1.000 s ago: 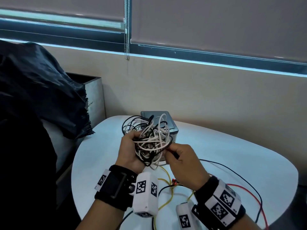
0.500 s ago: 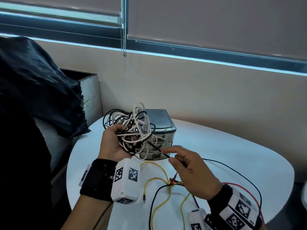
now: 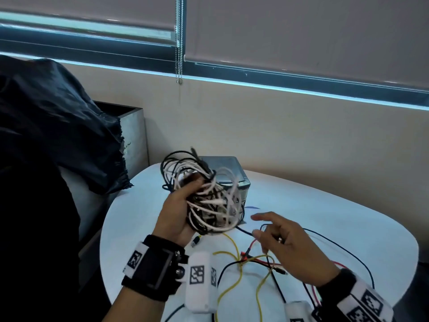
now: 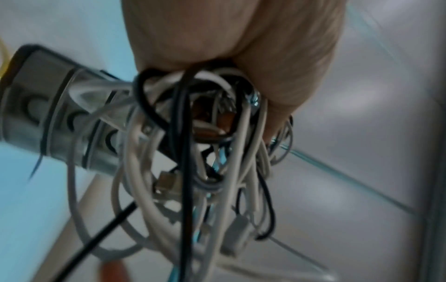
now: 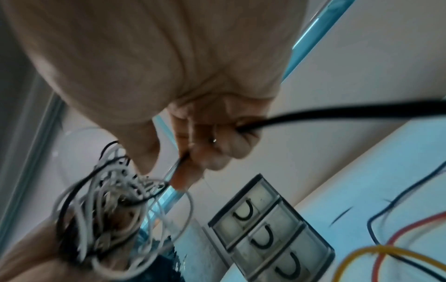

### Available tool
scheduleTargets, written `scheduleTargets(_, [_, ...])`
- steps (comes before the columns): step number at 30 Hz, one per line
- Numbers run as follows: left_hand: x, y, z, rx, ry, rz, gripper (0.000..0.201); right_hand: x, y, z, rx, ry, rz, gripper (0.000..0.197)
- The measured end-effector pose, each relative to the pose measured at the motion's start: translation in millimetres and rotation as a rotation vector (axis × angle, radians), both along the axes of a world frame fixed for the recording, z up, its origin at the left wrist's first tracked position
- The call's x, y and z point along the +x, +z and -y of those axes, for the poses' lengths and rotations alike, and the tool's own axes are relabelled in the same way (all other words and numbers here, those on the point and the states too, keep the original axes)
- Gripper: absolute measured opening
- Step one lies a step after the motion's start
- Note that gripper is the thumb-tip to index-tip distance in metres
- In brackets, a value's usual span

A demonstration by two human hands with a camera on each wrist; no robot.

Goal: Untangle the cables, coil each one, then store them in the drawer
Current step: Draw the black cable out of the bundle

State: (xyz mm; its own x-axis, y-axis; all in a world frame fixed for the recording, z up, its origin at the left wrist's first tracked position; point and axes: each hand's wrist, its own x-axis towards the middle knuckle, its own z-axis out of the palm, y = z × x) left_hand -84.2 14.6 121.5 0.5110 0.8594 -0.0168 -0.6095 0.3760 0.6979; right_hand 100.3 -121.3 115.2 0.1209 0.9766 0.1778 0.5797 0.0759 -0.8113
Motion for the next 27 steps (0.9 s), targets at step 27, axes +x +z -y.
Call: scheduleTargets(27, [-5,-6,32,0.740,0.228,-0.354,0.025,-22,70,-29,0.093,0.159,0.252,0.034])
